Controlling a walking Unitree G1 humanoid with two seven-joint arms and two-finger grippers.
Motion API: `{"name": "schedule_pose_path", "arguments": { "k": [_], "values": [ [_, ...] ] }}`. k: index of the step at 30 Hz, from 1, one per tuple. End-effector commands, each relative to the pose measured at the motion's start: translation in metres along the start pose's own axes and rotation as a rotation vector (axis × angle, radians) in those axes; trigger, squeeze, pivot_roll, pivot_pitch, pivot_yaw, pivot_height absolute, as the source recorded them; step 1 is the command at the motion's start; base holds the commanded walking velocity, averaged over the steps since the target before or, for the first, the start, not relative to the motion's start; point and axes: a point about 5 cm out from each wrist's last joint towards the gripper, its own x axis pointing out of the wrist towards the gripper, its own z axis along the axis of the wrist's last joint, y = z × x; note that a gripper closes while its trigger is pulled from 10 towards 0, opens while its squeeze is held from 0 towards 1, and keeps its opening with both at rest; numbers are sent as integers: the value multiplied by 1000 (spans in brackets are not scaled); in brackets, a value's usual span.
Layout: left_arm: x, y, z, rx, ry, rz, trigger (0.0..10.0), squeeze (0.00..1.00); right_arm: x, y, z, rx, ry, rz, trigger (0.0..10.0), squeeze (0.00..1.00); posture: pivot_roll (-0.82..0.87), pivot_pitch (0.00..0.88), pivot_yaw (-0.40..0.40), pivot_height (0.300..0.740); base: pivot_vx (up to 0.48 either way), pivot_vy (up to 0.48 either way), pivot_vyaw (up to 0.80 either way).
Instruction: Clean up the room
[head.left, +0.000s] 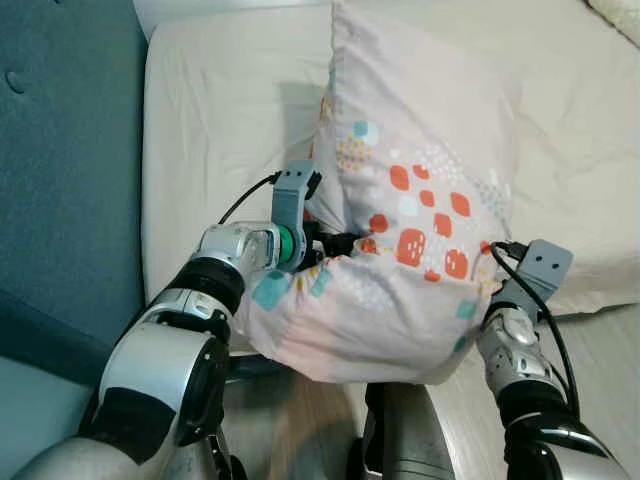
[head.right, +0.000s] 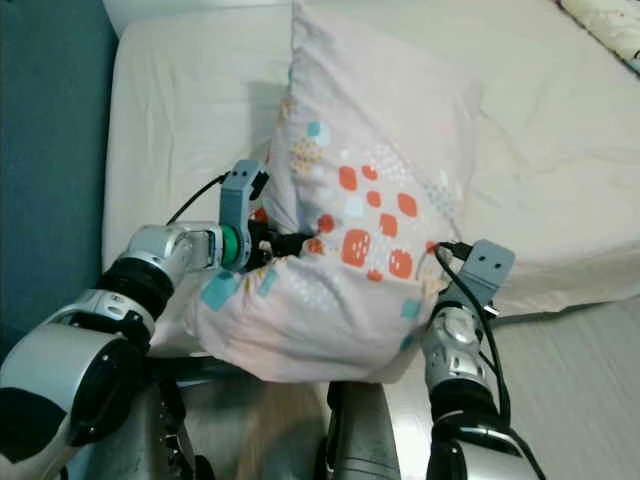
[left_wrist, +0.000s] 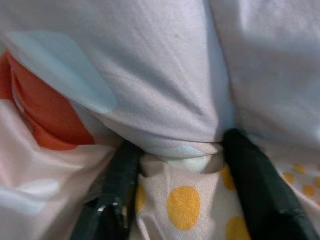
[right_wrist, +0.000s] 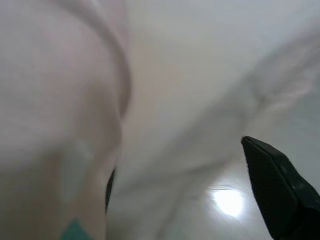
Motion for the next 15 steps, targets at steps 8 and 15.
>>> {"name": "schedule_pose_path", "arguments": {
  "k": [8,15],
  "values": [
    [2,-14,-10,-69,27,-77,0,0,2,44,14,382,-13,269,9216,0,-31,151,74,527,0,0,0],
    [-4,-10,-12,-68,15,-40,0,0,-7,70,20,420,-68,508,10000,0,-13,155,64,527,0,0,0]
  ]
}}
